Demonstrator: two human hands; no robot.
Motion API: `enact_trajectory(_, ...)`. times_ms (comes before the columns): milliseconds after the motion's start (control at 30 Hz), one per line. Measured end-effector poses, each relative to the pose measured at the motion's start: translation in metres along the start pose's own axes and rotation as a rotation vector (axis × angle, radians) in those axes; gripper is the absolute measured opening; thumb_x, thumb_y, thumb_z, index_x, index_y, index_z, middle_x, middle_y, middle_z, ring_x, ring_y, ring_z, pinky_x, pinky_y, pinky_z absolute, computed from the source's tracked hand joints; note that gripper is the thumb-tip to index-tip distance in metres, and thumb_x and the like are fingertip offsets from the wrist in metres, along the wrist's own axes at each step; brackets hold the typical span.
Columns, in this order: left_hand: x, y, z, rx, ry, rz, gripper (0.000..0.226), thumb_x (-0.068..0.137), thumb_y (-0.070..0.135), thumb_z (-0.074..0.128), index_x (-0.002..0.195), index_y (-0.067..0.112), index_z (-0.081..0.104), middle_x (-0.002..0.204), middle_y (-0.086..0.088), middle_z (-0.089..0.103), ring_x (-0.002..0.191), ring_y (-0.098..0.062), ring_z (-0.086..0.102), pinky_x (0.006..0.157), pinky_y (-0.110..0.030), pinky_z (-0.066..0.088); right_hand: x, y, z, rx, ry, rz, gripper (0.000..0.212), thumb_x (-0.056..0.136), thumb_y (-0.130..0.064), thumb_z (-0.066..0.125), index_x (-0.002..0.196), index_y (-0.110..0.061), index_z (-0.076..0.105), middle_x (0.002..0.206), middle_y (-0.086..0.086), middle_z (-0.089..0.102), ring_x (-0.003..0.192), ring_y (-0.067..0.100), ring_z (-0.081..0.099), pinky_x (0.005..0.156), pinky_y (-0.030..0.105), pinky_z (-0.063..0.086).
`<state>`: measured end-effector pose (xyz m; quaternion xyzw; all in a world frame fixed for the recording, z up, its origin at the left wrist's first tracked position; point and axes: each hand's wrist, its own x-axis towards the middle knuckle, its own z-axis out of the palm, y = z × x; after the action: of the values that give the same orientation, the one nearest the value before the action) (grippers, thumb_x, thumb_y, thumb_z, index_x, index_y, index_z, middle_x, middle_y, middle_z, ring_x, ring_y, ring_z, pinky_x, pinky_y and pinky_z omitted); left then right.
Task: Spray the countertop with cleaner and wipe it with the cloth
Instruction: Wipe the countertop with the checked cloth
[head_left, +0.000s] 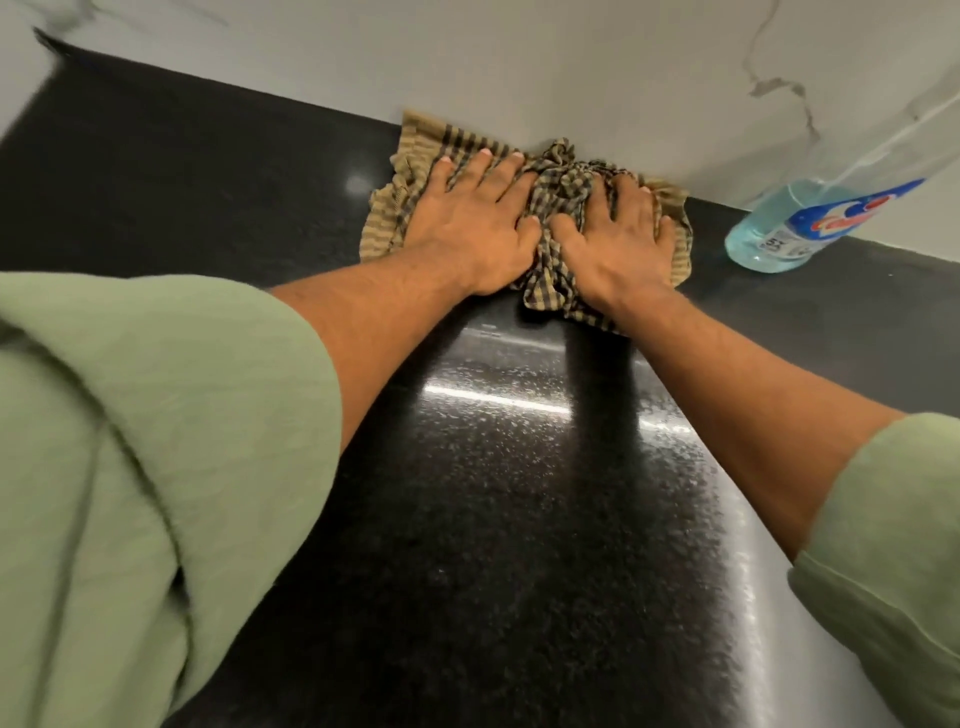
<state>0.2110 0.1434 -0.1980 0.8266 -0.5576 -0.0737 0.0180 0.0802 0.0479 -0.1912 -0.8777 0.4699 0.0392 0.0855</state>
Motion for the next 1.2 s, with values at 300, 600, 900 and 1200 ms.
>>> enact_trajectory(300,-0.038,-0.124,-0.011,0.018,0.011,-0.123,0.066,0.106,0.054,0.013,0.165,0.026,0.004,0.173,0.003,-0.002,0.16,-0.022,-0.002,0.128,-0.054,-0.001,0.002,-0.125,0.017,0.005,-0.003,-0.173,0.076,0.099,-0.059,0.02,0.164,-0.02,0.007,0.171,0.007,-0.003,0.158,0.028,-0.003,0.125,0.053,0.0)
enact_trajectory(600,-0.071,-0.218,-0.017,0.01,0.025,-0.262,0.063,0.107,0.05,0.014,0.165,0.026,0.002,0.173,0.003,-0.005,0.159,-0.021,-0.003,0.128,-0.053,-0.001,0.004,-0.23,0.025,-0.005,0.03,-0.368,0.072,0.099,-0.055,0.024,0.162,-0.018,0.019,0.17,0.003,0.011,0.155,0.033,0.009,0.123,0.053,0.009)
enact_trajectory(900,-0.08,-0.247,-0.022,-0.069,0.053,-0.331,0.061,0.109,0.037,0.017,0.165,0.015,0.007,0.173,-0.005,0.0,0.159,-0.021,-0.001,0.129,-0.043,0.001,0.016,-0.272,0.027,-0.055,0.039,-0.563,0.064,0.102,-0.047,0.023,0.159,-0.02,0.027,0.169,0.001,0.017,0.154,0.027,0.014,0.123,0.052,0.014)
enact_trajectory(1200,-0.09,-0.252,-0.024,-0.436,0.288,-0.637,0.064,0.107,0.04,0.018,0.164,0.01,0.016,0.171,-0.013,0.017,0.158,-0.024,0.013,0.129,-0.041,0.008,0.029,-0.324,0.028,-0.162,-0.034,-0.755,0.061,0.107,-0.045,0.017,0.163,-0.024,0.013,0.171,-0.005,0.005,0.157,0.022,0.003,0.125,0.05,0.007)
